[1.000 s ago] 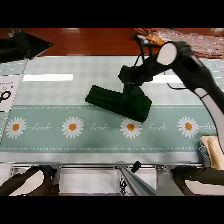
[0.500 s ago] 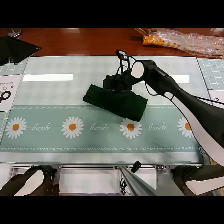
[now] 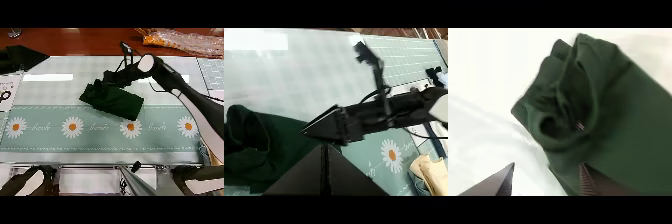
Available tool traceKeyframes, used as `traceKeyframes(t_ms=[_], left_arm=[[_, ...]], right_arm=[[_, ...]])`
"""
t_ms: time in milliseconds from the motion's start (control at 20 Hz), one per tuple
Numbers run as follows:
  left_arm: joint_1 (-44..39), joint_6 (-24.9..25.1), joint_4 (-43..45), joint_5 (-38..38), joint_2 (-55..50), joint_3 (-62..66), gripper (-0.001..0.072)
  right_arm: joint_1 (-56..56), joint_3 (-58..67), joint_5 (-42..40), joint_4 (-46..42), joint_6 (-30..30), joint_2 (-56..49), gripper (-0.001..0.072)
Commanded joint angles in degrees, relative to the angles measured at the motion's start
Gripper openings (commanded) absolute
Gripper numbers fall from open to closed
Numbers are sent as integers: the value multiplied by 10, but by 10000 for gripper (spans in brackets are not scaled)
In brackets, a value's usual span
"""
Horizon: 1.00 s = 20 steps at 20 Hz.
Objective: Fold the shirts.
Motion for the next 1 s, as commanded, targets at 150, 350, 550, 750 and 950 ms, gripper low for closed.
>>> traceKeyframes(t_ms=[150,350,550,750,950], left_arm=[[0,8,22,9,1,-49,22],[0,4,47,9,1,-49,22],[0,3,49,9,1,-49,22],[0,-7,49,9,1,-49,22],[0,-7,50,9,1,-49,22]], right_arm=[[-125,-7,316,-351,-21,85,431],[-271,-141,311,-268,-31,149,511],[-341,-318,177,-27,-73,186,598],[-302,-428,29,155,-130,186,596],[-231,-448,-33,181,-134,156,595]])
